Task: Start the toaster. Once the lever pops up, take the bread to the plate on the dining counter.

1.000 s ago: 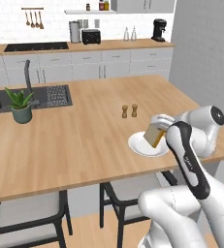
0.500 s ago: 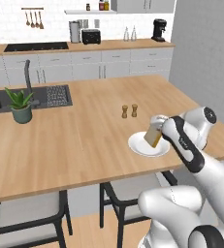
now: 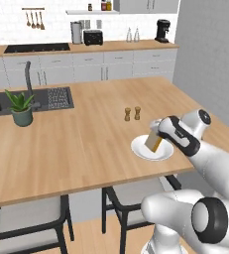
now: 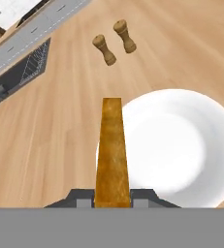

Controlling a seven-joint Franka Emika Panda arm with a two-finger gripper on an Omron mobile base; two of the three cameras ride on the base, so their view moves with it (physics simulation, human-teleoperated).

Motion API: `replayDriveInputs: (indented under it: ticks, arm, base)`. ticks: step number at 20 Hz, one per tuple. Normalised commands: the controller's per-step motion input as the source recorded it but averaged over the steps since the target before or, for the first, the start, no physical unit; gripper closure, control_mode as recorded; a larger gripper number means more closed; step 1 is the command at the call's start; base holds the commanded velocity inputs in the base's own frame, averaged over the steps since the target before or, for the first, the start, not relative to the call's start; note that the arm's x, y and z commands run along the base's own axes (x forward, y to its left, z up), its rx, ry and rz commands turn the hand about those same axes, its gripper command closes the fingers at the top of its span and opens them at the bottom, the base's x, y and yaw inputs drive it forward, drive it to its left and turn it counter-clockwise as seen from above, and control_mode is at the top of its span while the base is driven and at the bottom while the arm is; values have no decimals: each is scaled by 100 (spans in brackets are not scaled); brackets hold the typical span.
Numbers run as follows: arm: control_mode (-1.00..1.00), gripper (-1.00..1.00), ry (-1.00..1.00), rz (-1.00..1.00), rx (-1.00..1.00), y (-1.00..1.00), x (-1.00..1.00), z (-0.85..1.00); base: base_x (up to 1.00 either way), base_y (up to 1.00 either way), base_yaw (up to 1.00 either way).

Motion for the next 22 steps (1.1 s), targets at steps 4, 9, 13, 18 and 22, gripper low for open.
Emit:
replayDriveInputs:
  ticks: [4,9,13,18,22]
  arm:
    - [-100,100,-6,0,0,0,26,-26]
    - [-100,100,-1,0,0,0,25,-14]
    - [-100,100,0,0,0,0,8,-5]
    - [-100,100,0,0,0,0,9,-14]
    - [-100,100,0,0,0,0,14,-18]
  base:
    - [0,0,0]
    - [0,0,0]
    - [0,0,0]
    - [0,0,0]
    - [0,0,0]
